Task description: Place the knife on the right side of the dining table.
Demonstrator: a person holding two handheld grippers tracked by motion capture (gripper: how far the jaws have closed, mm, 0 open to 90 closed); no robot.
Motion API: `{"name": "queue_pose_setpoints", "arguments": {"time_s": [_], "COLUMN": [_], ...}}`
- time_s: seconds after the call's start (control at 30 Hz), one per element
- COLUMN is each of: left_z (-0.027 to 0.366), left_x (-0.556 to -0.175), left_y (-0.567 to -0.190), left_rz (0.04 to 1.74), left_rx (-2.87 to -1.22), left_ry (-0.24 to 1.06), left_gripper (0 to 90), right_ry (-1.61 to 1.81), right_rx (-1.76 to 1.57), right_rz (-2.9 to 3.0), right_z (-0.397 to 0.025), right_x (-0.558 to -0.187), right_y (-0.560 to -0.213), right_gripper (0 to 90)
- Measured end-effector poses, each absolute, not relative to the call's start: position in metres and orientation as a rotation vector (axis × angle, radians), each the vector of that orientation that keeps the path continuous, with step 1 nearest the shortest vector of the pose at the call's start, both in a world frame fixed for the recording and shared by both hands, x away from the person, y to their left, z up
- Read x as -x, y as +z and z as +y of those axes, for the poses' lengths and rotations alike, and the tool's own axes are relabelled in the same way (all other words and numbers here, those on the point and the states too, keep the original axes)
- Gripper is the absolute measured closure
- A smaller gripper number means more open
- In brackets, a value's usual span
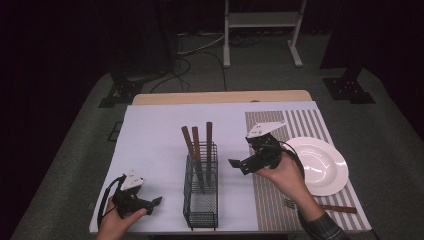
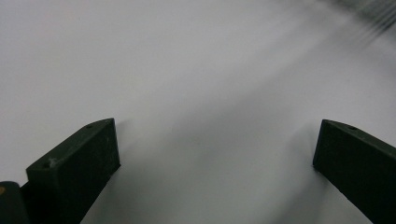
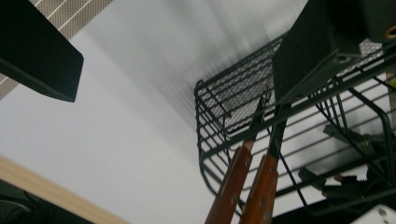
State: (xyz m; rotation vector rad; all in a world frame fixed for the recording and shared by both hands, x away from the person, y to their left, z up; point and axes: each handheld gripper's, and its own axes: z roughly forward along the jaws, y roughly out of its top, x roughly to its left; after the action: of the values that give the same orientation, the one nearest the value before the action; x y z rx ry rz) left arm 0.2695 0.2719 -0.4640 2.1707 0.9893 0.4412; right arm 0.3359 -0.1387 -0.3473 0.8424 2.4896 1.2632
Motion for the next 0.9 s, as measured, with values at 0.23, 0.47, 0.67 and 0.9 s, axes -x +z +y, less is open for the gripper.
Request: {"name": "queue_pose_setpoints", "arguments": {"time_s": [0.23,0.47,0.67,0.9], "left_z": [0.272,0.272,0.272,0.272], "left_x": [-0.27,-0.269,-0.269,-0.27], "left_y": [-0.464,-0.464,-0.464,-0.464], "left_rz": [0.989,0.989,0.989,0.987], "left_rx": [-2.171,-2.171,-2.169,-2.172], "left_ry": [0.441,0.441,0.442,0.444], "left_gripper": [0.0,0.0,0.0,0.0], "right_ry": [1.326,1.371,1.414,1.478], "right_rx": [-0.83,-0.828,-0.827,-0.826], "right_rz": [2.46,2.462,2.458,2.45], "right_z": [-0.136,-0.129,-0.124,-0.118], "right_x": [-0.341,-0.346,-0.352,-0.359], "right_y": [-0.336,-0.333,-0.331,-0.328], "right_gripper": [1.3,2.0,7.3,13.3]}}
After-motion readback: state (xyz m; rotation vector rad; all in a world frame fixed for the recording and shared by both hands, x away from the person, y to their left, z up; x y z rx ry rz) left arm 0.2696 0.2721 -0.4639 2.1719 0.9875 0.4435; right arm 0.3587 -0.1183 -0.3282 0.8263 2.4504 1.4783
